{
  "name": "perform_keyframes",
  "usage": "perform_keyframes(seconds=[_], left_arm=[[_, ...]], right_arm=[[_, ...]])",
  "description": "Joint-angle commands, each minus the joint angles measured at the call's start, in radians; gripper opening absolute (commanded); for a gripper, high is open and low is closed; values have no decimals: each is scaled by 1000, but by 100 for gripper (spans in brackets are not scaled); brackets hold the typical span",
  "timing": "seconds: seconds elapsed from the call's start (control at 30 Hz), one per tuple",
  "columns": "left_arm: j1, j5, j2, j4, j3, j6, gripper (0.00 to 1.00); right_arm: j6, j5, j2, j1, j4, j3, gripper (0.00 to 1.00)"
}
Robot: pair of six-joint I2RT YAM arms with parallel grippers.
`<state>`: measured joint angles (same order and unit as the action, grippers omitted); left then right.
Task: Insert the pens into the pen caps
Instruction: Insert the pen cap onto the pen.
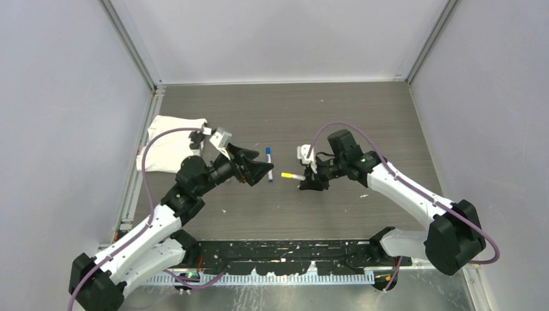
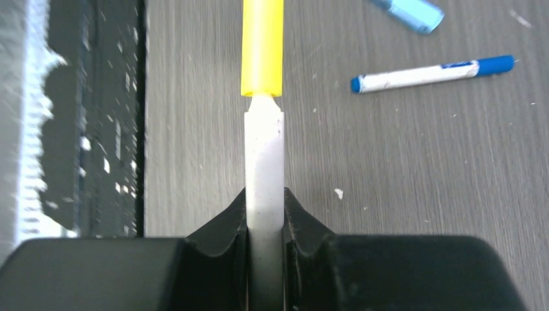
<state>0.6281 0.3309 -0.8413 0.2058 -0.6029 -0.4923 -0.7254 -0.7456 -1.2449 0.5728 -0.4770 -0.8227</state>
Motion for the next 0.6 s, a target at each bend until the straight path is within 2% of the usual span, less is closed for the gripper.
perform_keyframes(seconds=[0.0, 0.1, 0.3, 0.4, 0.57], left_arm=[[0, -67, 16, 450, 124, -203, 85], [19, -118, -20, 634, 160, -279, 89], [140, -297, -128, 758, 113, -208, 89], [165, -323, -209, 865, 89, -214, 86], [182, -323, -303, 939, 56, -243, 83]], right_arm=[[265, -229, 36, -73, 76, -70, 1], [427, -288, 32, -103, 148, -90, 1], [688, -355, 15, -118, 282, -130, 1], [768, -372, 9, -121, 342, -132, 1], [893, -389, 1, -123, 460, -113, 1]])
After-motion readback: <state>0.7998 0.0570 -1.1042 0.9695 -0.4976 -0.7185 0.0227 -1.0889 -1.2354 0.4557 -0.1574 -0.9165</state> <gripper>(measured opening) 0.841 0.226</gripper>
